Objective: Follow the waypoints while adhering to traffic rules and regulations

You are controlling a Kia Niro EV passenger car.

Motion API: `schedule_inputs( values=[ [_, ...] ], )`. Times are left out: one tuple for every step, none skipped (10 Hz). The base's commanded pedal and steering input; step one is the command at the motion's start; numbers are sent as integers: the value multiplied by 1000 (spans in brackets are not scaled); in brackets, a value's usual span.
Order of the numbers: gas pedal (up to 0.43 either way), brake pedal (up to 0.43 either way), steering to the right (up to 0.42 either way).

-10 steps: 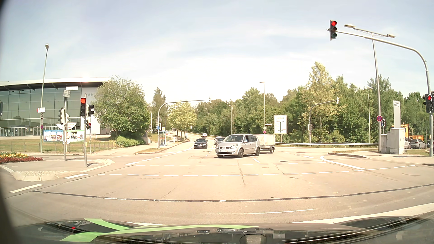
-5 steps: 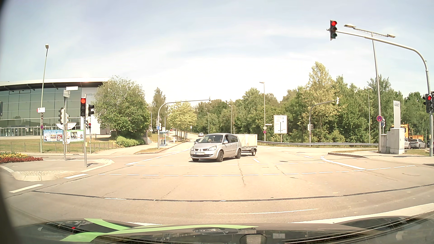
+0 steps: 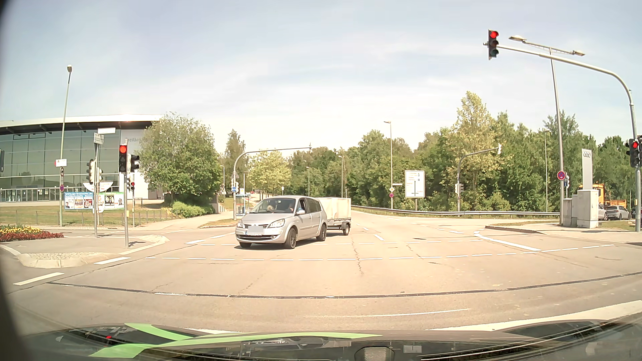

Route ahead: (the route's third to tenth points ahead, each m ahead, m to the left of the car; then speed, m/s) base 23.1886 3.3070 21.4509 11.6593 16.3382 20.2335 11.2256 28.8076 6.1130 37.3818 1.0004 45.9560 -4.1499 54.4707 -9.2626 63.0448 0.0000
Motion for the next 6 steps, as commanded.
schedule_inputs(
  values=[
    [0, 213, 8],
    [0, 220, 8],
    [0, 220, 8],
    [0, 213, 8],
    [0, 213, 8],
    [0, 213, 8]
  ],
)
